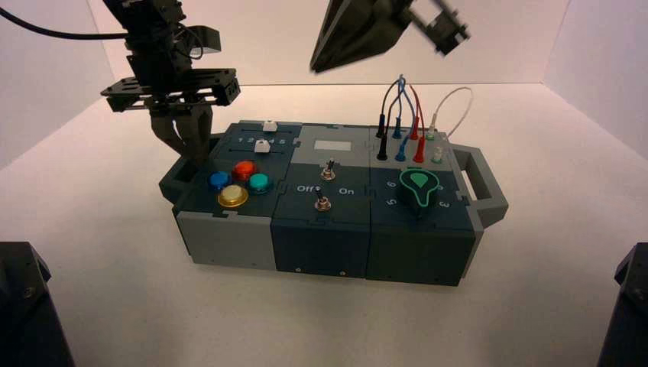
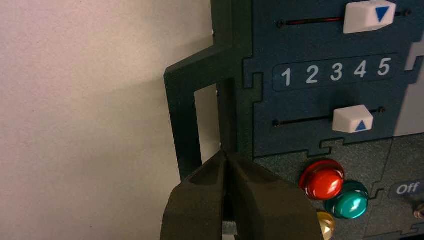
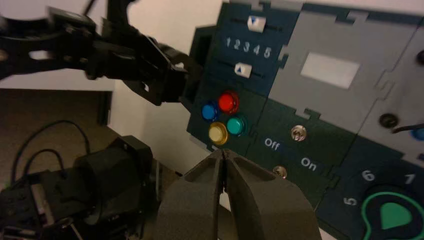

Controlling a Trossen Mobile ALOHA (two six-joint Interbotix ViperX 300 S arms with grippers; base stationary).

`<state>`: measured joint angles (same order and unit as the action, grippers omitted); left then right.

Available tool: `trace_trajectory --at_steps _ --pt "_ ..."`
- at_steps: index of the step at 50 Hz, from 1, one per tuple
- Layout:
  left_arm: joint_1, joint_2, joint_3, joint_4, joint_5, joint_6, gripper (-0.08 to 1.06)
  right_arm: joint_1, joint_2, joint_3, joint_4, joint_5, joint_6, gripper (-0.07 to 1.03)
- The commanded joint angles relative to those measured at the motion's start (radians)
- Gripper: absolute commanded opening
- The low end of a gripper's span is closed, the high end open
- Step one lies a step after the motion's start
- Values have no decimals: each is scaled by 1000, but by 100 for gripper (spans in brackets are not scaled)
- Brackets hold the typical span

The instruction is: Flip the bottom switch on with the right gripper.

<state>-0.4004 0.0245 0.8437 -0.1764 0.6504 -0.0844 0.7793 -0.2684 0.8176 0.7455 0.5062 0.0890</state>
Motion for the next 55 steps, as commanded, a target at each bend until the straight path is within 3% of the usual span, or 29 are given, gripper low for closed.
trace_trajectory --at_steps 1,24,55 --pt "-2 -2 -14 6 -21 -6 -3 23 32 -28 31 -5 5 -2" --pt "-2 103 -14 15 -63 3 -3 104 152 -28 121 -6 6 -2" --pt "-3 153 -5 15 -117 8 -3 109 273 2 123 -52 5 -2"
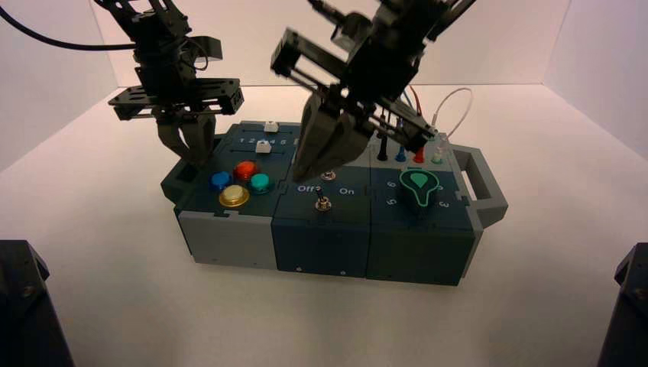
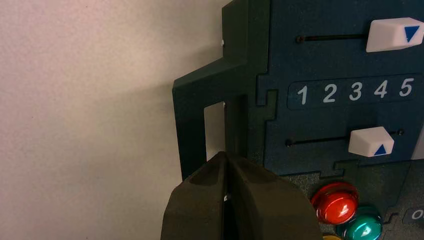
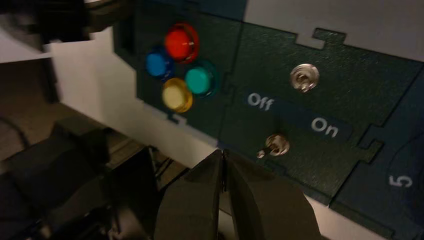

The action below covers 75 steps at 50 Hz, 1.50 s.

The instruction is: Flip the bottom switch on with the right gripper.

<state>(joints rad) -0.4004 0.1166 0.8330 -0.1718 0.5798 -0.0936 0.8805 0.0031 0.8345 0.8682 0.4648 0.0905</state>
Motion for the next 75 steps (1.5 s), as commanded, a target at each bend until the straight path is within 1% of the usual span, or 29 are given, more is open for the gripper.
trace_trajectory --at_steps 1,35,46,60,71,73,75 --pt "-3 61 6 11 -46 17 -3 8 3 -15 0 -12 3 -2" --pt "-18 57 9 11 -48 17 -3 0 51 -2 -23 -64 2 -2" --pt "-18 58 9 11 -51 23 -3 -20 51 21 -35 -69 0 -2" --pt "-20 64 6 11 -63 28 -3 -78 14 77 -61 -72 0 -2" --pt "-18 48 9 11 -94 29 -3 -78 -2 60 -67 -74 -8 -2" --pt "-18 26 12 11 -107 29 -3 -78 -51 55 -78 -58 -9 -2" --pt "-18 21 15 12 -110 29 -3 -81 -75 63 -87 -49 -5 -2"
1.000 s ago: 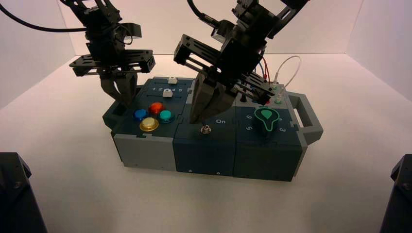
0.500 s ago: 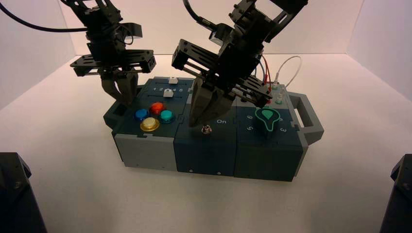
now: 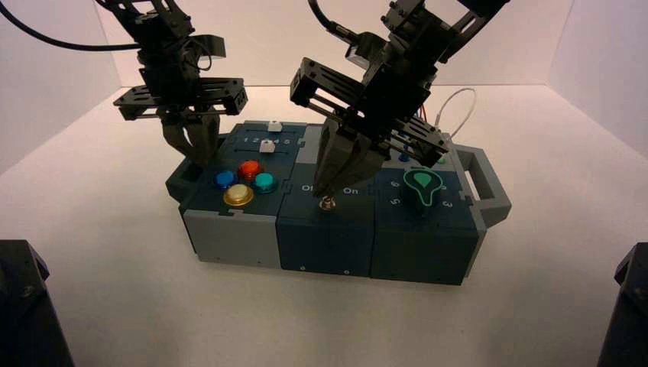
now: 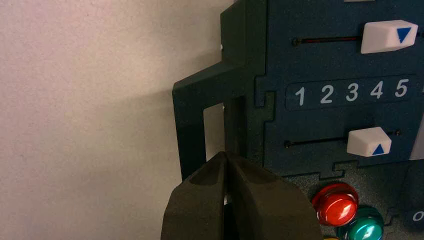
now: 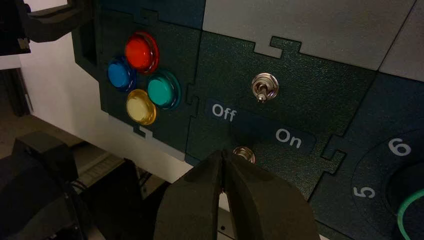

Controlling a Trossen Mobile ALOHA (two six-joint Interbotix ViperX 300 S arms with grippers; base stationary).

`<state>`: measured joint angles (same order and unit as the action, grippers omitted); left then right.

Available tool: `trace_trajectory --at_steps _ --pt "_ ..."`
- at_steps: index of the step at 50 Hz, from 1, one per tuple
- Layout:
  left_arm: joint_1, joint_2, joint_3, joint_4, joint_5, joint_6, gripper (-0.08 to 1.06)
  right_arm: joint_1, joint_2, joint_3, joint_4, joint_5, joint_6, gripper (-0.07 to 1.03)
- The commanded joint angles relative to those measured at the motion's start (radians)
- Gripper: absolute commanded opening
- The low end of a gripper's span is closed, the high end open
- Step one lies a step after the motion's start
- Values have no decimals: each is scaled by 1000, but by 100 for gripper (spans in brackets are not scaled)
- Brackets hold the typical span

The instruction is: Flip the bottom switch on with the right gripper.

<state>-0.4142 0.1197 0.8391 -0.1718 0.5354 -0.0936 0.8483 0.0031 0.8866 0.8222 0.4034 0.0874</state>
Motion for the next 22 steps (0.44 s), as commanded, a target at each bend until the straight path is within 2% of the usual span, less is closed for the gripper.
trace_trajectory --at_steps 1,13,22 --pt "-5 20 9 11 -67 29 -3 -49 -81 14 -44 14 -2 -2" --pt "-5 18 15 9 -71 25 -3 -52 -183 118 -46 40 8 -2" --pt "-5 18 15 9 -71 26 -3 -75 -198 161 -46 26 6 -2"
